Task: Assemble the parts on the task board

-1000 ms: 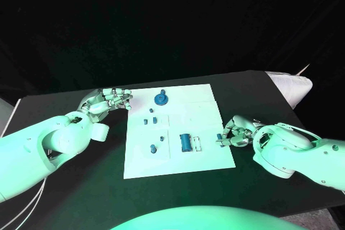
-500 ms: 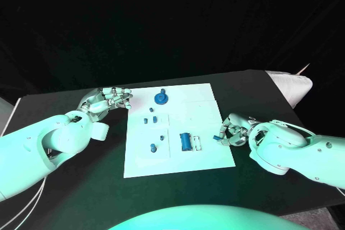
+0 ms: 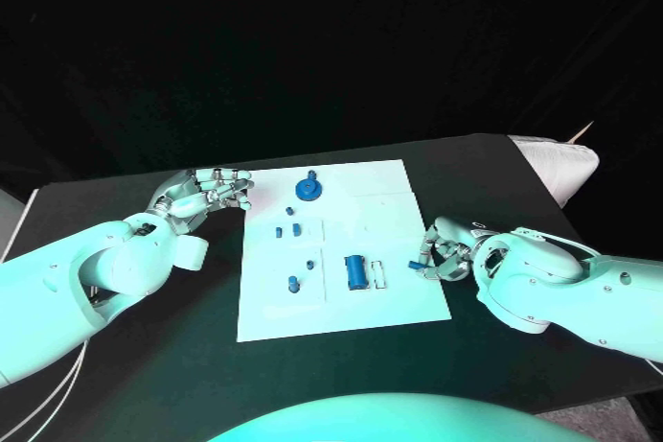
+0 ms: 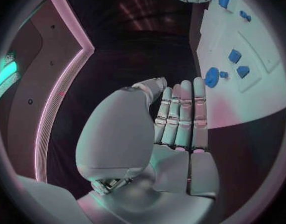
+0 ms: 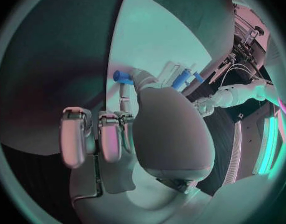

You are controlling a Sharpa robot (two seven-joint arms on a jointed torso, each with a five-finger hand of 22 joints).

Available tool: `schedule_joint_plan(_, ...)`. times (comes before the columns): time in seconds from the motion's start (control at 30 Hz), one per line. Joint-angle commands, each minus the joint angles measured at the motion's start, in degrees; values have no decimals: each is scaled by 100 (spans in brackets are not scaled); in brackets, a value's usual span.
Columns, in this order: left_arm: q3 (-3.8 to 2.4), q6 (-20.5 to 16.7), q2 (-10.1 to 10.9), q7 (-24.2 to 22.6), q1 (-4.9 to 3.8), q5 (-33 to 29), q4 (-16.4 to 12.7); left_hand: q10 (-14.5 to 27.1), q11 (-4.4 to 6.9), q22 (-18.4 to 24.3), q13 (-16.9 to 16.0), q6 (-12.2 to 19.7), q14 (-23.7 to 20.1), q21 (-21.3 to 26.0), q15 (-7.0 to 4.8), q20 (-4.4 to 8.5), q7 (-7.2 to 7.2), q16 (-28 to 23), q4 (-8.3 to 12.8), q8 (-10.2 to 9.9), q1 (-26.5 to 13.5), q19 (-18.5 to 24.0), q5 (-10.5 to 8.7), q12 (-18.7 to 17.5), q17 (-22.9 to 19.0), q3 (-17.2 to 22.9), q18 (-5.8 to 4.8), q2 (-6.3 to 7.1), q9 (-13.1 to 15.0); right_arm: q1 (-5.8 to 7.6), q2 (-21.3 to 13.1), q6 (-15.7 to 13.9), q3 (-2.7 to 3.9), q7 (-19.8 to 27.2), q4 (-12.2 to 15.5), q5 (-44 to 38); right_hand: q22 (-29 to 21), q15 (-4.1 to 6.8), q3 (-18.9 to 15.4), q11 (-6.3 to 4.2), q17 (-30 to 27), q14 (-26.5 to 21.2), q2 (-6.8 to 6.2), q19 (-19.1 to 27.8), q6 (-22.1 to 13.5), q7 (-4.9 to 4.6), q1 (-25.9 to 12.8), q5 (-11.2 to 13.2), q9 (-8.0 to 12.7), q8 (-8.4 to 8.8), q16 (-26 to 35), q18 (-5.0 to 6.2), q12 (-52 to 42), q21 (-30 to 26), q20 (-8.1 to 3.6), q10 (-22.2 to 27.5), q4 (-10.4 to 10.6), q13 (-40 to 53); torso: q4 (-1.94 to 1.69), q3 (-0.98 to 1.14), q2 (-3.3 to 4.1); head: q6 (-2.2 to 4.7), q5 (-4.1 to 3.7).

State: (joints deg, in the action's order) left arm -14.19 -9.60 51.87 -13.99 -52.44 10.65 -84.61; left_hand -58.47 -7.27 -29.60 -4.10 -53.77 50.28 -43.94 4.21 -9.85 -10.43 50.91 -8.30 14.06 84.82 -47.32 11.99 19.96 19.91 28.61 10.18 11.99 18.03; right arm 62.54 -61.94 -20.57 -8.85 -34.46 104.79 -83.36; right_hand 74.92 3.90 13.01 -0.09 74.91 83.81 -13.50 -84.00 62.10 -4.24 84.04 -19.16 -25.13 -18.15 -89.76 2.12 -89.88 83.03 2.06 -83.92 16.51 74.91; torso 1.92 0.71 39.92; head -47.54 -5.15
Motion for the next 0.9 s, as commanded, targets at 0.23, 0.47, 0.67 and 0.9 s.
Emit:
schedule_joint_plan(0.23, -5, 48, -13, -30, 0, -34, -22, -35, -5, 7, -9, -50, 47, 23, 1, 9, 8, -29, -20, -19, -26, -27, 38, -12, 5, -3, 25, -41, 7, -89, 62, 408, -85, -210, -1, -372, 1328, 13, 347, -16, 1509, 619, -75, -502, 3, 10, -117, -480, 205, -3, -24, -94, -12, 76, -18, -608, -25, 1509, 0, 4, 1, -7, 9)
schedule_joint_plan(0.47, -5, 45, -12, -31, 0, -34, -16, -35, -5, 7, -9, -50, 47, 23, 1, 9, 8, -29, -20, -19, -26, -27, 38, -12, 5, -3, 25, -41, 7, -72, -59, -256, -83, -101, 212, 14, 1375, 26, 469, -37, 1509, 619, -78, -529, 49, 36, -345, -579, 185, -45, -24, -123, -12, 230, -30, -608, 4, 1509, 0, 4, 1, -18, 27)
schedule_joint_plan(0.67, -5, 43, -11, -31, 0, -34, -17, -35, -5, 7, -9, -50, 47, 23, 1, 9, 8, -29, -20, -19, -26, -27, 38, -12, 5, -3, 25, -41, 7, 54, -117, -647, -77, -4, 387, 528, 1393, 39, 522, -53, 1509, 619, -54, -539, 69, 57, -418, -604, 174, -65, -24, -134, -12, 289, -39, -608, -3, 1509, 3, 1, 2, -30, 39)
schedule_joint_plan(0.9, -5, 38, -5, -30, 0, -34, -29, -35, -5, 7, -9, -50, 47, 23, 1, 9, 8, -29, -20, -19, -26, -27, 38, -12, 5, -3, 25, -41, 7, 126, -42, -896, -76, 44, 454, 1068, 1399, 50, 573, -63, 1509, 619, -33, -542, 73, 66, -513, -605, 164, -79, -24, -137, -12, 306, -49, -608, 1, 1509, -4, -4, 2, -35, 56)
